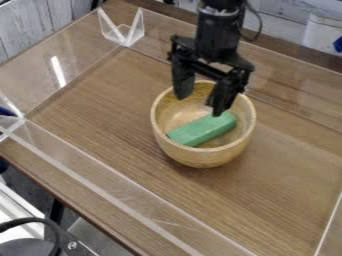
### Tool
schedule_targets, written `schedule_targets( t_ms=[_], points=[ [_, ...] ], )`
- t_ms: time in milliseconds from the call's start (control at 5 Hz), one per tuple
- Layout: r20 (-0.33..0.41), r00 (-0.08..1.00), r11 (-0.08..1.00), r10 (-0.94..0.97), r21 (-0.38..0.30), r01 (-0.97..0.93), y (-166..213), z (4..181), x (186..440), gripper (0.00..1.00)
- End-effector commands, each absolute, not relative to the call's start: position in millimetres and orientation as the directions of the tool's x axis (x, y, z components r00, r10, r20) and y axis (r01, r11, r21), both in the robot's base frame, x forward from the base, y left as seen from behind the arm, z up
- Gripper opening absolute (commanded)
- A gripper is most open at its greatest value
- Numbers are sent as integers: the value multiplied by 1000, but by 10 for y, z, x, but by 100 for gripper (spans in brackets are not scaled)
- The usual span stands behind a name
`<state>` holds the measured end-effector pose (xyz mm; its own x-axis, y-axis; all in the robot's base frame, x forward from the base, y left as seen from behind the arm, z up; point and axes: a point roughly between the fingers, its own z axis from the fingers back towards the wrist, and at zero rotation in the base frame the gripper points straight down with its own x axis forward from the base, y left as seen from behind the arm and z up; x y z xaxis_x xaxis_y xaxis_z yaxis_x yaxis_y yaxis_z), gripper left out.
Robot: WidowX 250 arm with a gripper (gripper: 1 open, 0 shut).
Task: Remove the green block from inside the brown bowl and put it on the table
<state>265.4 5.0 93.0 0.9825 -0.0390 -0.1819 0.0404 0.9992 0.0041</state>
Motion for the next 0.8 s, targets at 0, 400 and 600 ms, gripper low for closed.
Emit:
schedule_targets(
  t_ms=[0,400,600],
  points=[
    [-143,985,995,-101,-1,102,162,914,2685,100],
    [-107,980,986,-166,-20,165,255,710,2781,100],
    [-89,978,982,-187,-26,186,247,675,2815,100]
  ],
)
